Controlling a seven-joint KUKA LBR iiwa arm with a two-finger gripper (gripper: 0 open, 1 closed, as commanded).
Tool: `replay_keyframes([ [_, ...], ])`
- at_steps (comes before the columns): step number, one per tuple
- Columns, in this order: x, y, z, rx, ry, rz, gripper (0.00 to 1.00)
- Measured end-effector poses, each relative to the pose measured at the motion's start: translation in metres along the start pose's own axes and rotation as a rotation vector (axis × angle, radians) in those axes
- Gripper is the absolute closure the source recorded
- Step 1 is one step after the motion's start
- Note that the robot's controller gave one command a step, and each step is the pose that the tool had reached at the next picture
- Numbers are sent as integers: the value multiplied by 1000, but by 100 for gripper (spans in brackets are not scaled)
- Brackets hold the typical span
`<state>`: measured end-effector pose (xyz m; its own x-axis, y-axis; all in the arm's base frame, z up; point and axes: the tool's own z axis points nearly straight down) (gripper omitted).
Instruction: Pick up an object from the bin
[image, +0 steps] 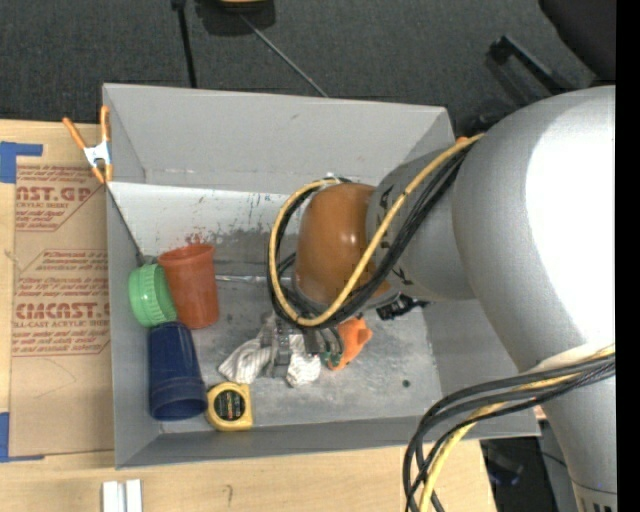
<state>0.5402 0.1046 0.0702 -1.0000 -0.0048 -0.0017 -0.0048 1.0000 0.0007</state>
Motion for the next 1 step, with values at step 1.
replay_keyframes([
  [1,0,0,0,0,0,0,100],
])
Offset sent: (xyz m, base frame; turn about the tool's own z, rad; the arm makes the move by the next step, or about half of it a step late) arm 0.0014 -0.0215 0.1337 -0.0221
